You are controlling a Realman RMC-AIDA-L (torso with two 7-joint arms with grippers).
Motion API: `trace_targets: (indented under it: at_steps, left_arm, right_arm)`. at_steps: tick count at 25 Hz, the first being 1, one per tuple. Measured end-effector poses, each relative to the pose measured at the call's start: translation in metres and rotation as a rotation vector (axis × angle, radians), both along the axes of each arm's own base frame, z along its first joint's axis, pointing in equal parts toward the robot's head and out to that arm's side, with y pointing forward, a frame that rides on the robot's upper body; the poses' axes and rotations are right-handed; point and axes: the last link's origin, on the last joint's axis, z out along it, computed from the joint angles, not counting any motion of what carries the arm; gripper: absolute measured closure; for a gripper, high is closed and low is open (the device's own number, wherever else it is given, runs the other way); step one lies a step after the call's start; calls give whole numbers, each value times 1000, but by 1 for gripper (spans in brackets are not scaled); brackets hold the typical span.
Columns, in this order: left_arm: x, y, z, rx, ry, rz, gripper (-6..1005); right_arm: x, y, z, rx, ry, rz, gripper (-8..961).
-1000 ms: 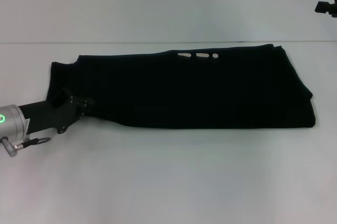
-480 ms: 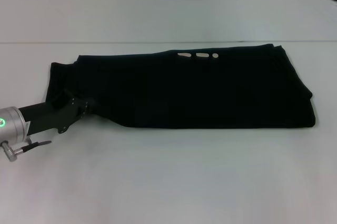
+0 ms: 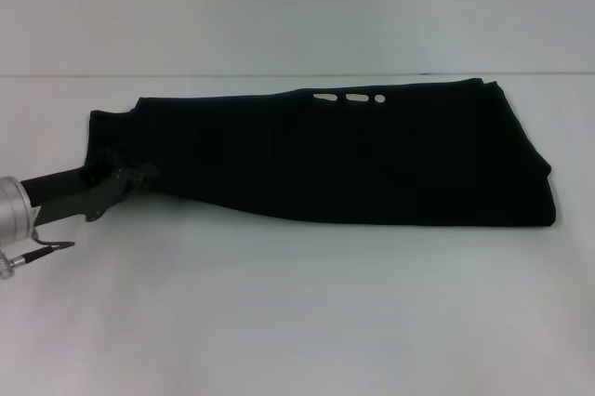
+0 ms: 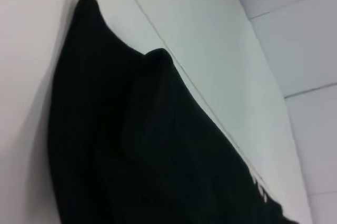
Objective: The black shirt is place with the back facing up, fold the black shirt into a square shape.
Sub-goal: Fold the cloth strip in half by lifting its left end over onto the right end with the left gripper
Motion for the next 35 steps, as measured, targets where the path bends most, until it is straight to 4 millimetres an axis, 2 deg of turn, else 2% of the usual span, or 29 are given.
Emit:
trace_targets:
  at_steps: [6, 15, 17, 18, 21, 24, 29, 33, 35]
  left_arm:
    - [-7, 2, 5, -48, 131, -15, 997]
    - [-39, -14, 28, 21, 165, 114, 996]
    - [-39, -14, 28, 21, 165, 114, 996]
    - [-46, -17, 34, 37, 179, 138, 996]
    - [-45, -16, 34, 36, 191, 125, 995]
    - [-41, -12, 33, 33, 195, 109, 995]
    - [-17, 5, 32, 26, 154, 47, 995]
    - [17, 25, 36, 19, 95, -39, 995]
    - [42, 39, 37, 13, 74, -105, 995]
  right_arm:
    - [-8, 9, -1, -4, 10, 23, 158]
    - [-12, 14, 2, -4, 19, 34, 157]
    - [-12, 15, 3, -5, 22, 32, 157]
    - [-12, 15, 3, -6, 24, 31, 157]
    - [-11, 14, 3, -7, 28, 27, 157]
    - [-5, 10, 5, -8, 45, 0, 157]
    - [6, 2, 7, 4, 55, -39, 157]
    - [8, 0, 7, 4, 56, -43, 157]
    - [7, 1, 7, 2, 55, -41, 158]
